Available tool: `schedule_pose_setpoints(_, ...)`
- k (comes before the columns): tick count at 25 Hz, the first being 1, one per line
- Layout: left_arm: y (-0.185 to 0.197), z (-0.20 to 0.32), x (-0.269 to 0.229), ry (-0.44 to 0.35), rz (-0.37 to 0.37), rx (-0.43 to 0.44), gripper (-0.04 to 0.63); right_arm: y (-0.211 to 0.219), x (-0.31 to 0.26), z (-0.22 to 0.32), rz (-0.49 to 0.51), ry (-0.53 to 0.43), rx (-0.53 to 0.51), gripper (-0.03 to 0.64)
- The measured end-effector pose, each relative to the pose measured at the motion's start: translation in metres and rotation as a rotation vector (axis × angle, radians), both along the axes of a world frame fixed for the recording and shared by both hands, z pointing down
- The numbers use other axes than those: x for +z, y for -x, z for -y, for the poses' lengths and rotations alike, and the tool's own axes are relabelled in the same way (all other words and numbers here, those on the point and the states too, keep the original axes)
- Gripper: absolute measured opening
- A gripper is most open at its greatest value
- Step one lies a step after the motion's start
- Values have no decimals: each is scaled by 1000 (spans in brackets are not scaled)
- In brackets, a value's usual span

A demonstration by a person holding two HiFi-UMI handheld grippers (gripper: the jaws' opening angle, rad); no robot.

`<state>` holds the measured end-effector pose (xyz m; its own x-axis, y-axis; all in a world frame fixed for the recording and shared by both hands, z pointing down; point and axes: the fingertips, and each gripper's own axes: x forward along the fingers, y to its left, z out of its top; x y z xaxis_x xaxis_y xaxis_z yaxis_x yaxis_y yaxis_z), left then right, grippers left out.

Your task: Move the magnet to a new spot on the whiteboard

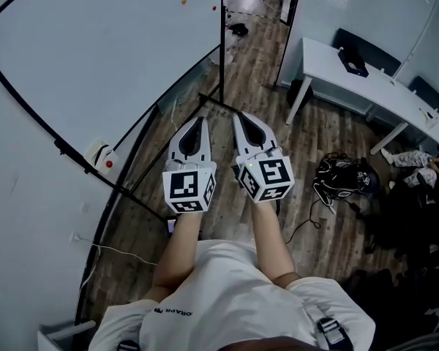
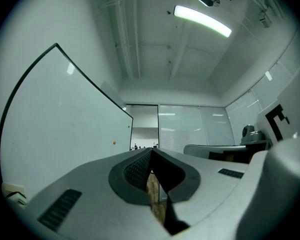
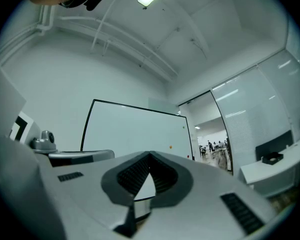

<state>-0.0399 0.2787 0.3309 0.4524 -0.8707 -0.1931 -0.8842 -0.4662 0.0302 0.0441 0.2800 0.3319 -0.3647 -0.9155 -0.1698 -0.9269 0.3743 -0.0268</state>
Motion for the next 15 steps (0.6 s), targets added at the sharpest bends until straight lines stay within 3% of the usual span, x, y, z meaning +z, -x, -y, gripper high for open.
schedule_pose_setpoints(8, -5, 2, 14, 16, 8, -44, 3, -9, 12, 3, 19, 13, -41, 13)
schedule_pose_setpoints(15, -16, 43, 28, 26, 11, -46, 3, -19, 31, 43, 26, 42, -36, 12)
